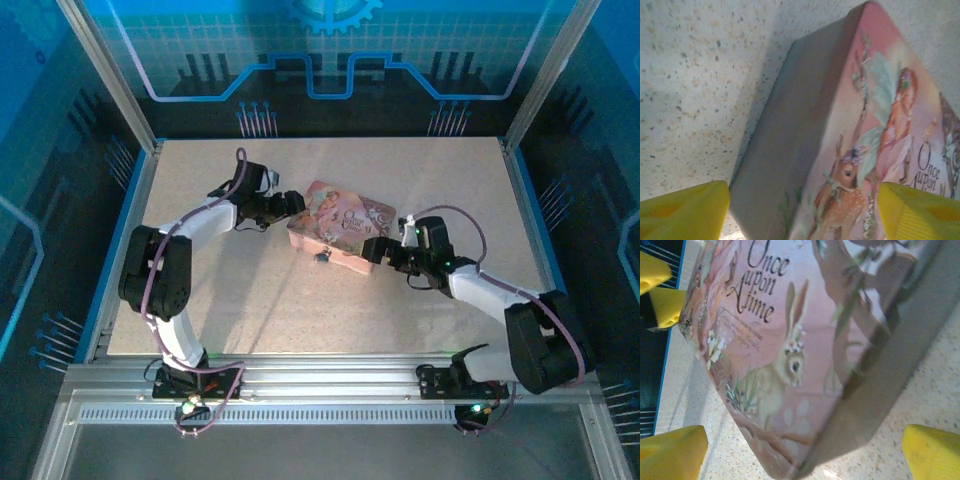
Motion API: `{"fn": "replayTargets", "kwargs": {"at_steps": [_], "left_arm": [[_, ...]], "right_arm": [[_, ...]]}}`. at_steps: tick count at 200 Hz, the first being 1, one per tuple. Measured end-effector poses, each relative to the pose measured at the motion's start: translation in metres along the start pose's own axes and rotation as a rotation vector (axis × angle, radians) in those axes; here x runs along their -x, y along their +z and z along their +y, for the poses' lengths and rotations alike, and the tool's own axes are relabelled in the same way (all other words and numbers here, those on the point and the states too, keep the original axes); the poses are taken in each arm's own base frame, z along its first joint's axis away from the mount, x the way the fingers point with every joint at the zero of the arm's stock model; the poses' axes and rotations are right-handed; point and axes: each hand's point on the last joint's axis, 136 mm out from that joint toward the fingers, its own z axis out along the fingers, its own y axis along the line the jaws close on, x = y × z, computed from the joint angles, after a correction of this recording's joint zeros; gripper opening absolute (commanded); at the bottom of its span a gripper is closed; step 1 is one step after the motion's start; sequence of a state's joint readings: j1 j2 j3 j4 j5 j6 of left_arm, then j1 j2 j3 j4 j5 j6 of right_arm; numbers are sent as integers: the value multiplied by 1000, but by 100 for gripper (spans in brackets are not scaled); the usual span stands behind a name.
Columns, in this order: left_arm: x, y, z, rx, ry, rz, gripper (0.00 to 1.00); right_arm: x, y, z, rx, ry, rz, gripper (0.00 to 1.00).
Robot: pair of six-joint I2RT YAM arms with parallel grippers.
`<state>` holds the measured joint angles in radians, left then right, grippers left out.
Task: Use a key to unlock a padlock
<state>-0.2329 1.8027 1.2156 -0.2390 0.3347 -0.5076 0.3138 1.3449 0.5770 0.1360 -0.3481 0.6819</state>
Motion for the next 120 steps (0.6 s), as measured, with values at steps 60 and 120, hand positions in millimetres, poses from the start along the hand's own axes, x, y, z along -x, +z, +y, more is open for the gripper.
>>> {"fn": "replayTargets", "kwargs": {"at_steps": [60,120], "left_arm": [[-13,7,-6,-44,12,53,59],[-41,-3,1,-44,2,54,58]], "right_arm": [[18,13,10,13,-71,33,100],[31,25,11,15,-129,55,100]]}}
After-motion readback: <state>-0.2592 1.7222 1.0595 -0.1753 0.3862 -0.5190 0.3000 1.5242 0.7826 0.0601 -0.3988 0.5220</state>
